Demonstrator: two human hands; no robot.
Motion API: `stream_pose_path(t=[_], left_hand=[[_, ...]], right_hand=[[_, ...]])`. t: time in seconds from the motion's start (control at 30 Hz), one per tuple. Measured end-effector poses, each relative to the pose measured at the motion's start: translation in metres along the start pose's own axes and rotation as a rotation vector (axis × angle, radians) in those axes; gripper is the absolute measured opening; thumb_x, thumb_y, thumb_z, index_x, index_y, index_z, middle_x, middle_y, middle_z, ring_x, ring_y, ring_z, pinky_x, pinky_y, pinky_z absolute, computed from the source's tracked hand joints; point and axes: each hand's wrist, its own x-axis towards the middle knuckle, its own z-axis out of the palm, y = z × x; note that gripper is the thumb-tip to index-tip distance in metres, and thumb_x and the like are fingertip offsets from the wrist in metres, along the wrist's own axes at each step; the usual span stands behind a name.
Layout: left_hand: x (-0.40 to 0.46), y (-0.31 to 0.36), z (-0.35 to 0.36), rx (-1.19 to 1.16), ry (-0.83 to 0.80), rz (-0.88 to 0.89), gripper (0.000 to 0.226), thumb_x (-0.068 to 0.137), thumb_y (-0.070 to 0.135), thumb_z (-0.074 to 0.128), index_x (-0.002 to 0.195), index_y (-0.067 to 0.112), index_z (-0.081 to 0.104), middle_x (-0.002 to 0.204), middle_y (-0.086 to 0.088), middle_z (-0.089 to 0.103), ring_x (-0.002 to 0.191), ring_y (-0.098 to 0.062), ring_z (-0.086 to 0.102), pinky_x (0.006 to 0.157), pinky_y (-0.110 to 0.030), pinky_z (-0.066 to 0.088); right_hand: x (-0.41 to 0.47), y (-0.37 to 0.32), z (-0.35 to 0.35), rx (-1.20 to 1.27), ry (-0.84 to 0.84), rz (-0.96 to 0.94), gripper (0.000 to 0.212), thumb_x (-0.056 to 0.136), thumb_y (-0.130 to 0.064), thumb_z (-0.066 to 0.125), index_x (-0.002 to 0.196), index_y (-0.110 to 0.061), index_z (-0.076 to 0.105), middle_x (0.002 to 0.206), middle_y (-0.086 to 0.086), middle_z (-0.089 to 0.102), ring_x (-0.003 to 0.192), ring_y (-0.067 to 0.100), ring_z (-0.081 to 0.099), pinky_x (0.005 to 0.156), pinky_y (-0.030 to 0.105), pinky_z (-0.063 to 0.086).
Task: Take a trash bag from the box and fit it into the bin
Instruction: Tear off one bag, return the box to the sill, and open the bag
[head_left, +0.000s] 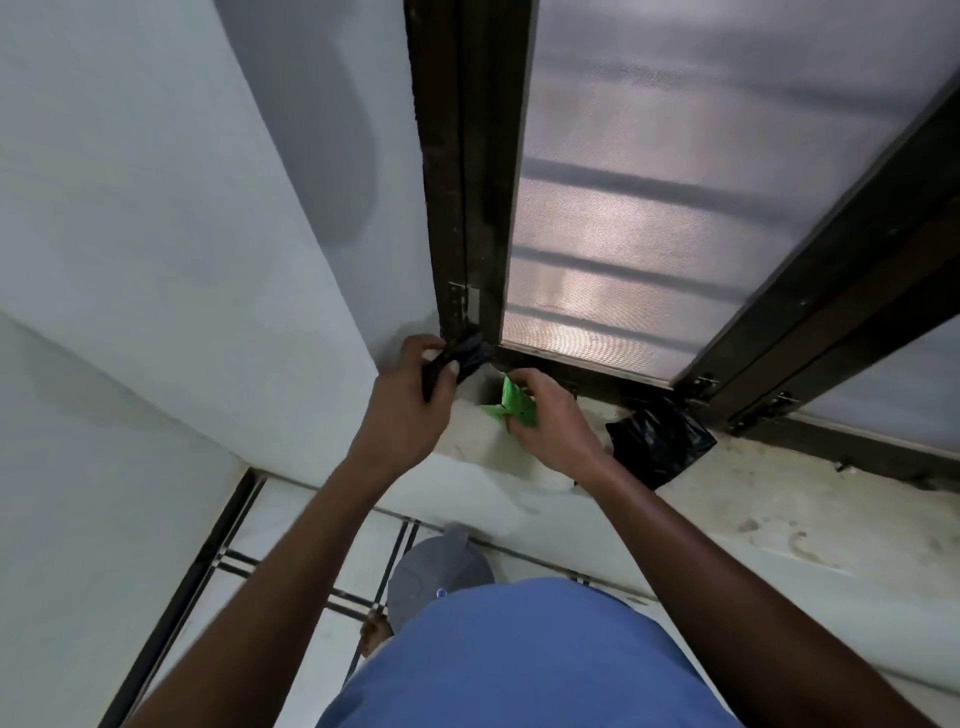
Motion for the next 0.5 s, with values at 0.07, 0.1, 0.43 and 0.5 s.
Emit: stream_pose_path(t=[0.07,0.1,0.43,0.5], left_hand=[[0.004,0.005,0.011,0.062,-0.019,0.118,0.023,0.109,0.026,0.059,0.131,0.019,0.06,0.098,0.002,0.074,0.078,-0.016,0.067,0.07,-0.024,0.046],[0.006,0.005,0.017,0.127,-0.074,0.161,0.02,0.108,0.024,0.06,0.127,0.018,0.062,0.101,-0.001,0.075,0.084,-0.019,0.069,0.073,-0.027,0.047],[0.04,0.008,0.037,0.748,-0.349,0.27,0.026,0.106,0.023,0.057,0.126,0.025,0.074,0.115,-0.007,0.066,0.105,-0.031,0.068,0.073,-0.035,0.043],[0.044,0.016,0.046,0.743,-0.372,0.267,0.026,0.107,0.022,0.06,0.131,0.024,0.069,0.12,-0.007,0.06,0.107,-0.031,0.067,0.074,-0.036,0.044]], right_hand=[[-0.002,0.0,0.001,0.041,0.02,0.006,0.06,0.093,-0.017,0.086,0.146,-0.026,0.06,0.142,-0.005,0.066,0.128,0.016,0.065,0.11,0.043,0.058],[-0.004,-0.001,0.001,0.064,0.029,0.003,0.059,0.092,-0.017,0.086,0.145,-0.026,0.061,0.14,-0.006,0.067,0.127,0.016,0.066,0.11,0.043,0.058],[-0.01,0.0,0.004,0.103,0.04,-0.001,0.056,0.092,-0.017,0.086,0.141,-0.024,0.062,0.136,-0.006,0.067,0.123,0.015,0.066,0.108,0.043,0.06],[-0.01,-0.001,0.004,0.125,0.051,0.003,0.053,0.092,-0.017,0.087,0.138,-0.024,0.063,0.134,-0.006,0.068,0.121,0.014,0.068,0.106,0.042,0.061]])
